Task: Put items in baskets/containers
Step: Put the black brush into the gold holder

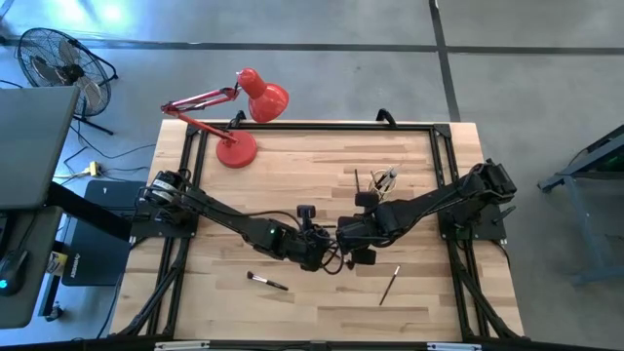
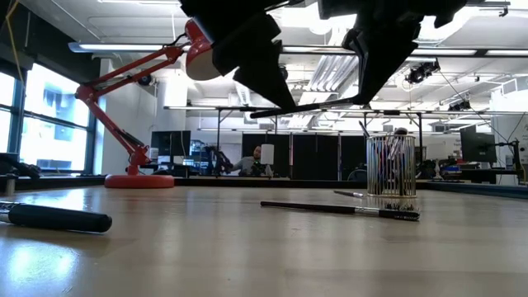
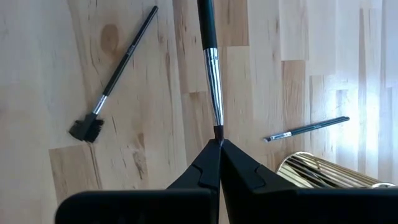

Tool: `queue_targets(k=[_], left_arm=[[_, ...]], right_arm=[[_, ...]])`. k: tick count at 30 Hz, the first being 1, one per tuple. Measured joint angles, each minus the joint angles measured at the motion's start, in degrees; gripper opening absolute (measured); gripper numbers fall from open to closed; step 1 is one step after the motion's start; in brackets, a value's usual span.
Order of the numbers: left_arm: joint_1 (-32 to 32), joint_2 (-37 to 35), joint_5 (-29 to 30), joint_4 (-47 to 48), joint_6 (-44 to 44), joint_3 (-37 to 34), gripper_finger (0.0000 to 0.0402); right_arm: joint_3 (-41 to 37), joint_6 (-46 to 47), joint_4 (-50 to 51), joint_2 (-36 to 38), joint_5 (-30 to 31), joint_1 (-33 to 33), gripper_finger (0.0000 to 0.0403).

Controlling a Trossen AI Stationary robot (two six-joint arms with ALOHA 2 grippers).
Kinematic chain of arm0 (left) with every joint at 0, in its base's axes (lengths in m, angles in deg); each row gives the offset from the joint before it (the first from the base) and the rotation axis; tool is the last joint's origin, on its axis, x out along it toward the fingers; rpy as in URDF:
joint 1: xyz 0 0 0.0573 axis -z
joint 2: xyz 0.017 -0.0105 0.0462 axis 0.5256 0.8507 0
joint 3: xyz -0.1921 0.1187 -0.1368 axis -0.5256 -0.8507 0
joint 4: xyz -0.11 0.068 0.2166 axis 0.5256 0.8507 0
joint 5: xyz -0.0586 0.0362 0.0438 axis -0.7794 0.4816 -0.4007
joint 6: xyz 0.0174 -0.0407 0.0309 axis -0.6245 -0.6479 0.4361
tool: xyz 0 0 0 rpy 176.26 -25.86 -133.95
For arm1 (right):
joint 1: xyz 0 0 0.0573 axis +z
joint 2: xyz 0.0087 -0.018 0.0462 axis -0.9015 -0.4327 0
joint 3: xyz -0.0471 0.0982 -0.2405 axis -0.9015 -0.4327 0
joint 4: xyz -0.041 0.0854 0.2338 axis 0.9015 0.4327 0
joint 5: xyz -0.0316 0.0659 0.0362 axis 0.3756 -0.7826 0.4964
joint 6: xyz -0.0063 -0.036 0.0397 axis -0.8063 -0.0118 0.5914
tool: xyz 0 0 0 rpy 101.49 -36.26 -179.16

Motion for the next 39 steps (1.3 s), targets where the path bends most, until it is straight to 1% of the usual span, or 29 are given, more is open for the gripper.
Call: queue_targets(k=[7,11,14,20,24,27,29,31,33,35,39], left_arm=[[0.00,0.00,0.37,-0.20,0.00,0.00,0.0061],[0.00,0.00,2.47,-0.30,0.00,0.00,0.0078],[0.00,0.00,2.97,-0.43,-0.02,0.00,0.0086],[-0.03,0.00,2.52,-0.39,-0.24,0.00,0.0088],[-0.44,0.00,2.55,0.67,-1.38,0.02,0.0088],[-1.58,1.95,2.67,1.25,-3.27,0.16,0.0088],[-1.77,2.33,2.72,3.43,-4.21,-0.02,0.0088],[-2.25,2.87,3.15,2.36,-4.55,0.17,0.0088],[-2.59,4.47,2.36,1.53,-4.72,0.31,0.0088],[-2.77,4.81,1.79,3.57,-4.68,-0.19,0.0088],[-2.89,5.65,1.21,1.13,-4.75,0.18,0.0088]], right_arm=[[0.00,1.53,1.50,0.00,-0.03,0.00,0.0000],[0.00,1.55,1.60,0.00,-0.51,0.00,0.0000],[0.01,1.55,1.62,0.00,-1.14,0.00,0.0000],[0.00,1.02,1.30,0.00,1.03,0.00,0.0000],[0.00,0.92,0.72,0.00,1.35,-0.02,0.0000],[0.00,0.90,0.71,0.00,1.16,-0.02,0.0000],[-0.02,0.90,0.89,0.00,0.90,-0.04,0.0000],[-0.02,0.87,0.46,0.00,0.90,-0.04,0.0000],[-0.02,0.87,0.85,0.00,0.90,0.00,0.0000],[-0.04,0.86,0.84,-0.04,0.88,-0.04,0.0000],[0.00,0.44,0.21,0.02,0.83,0.00,0.0000]])
